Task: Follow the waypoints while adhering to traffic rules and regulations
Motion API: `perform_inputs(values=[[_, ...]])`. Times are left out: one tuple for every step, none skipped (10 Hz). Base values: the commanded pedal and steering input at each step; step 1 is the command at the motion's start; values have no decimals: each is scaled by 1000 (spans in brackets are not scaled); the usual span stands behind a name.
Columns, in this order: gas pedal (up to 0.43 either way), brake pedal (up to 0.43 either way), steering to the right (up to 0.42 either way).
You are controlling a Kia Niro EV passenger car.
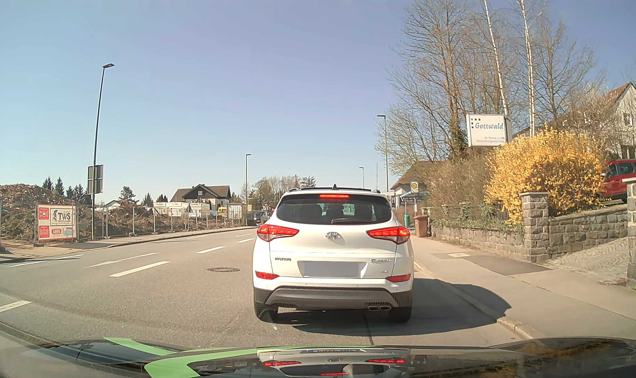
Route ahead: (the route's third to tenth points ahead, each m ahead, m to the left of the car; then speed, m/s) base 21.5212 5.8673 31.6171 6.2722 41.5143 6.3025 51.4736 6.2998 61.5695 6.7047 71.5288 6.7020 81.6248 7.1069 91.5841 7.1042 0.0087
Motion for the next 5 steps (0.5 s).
perform_inputs(values=[[0,311,-9],[0,311,-9],[0,305,-9],[0,305,-9],[0,311,-9]])
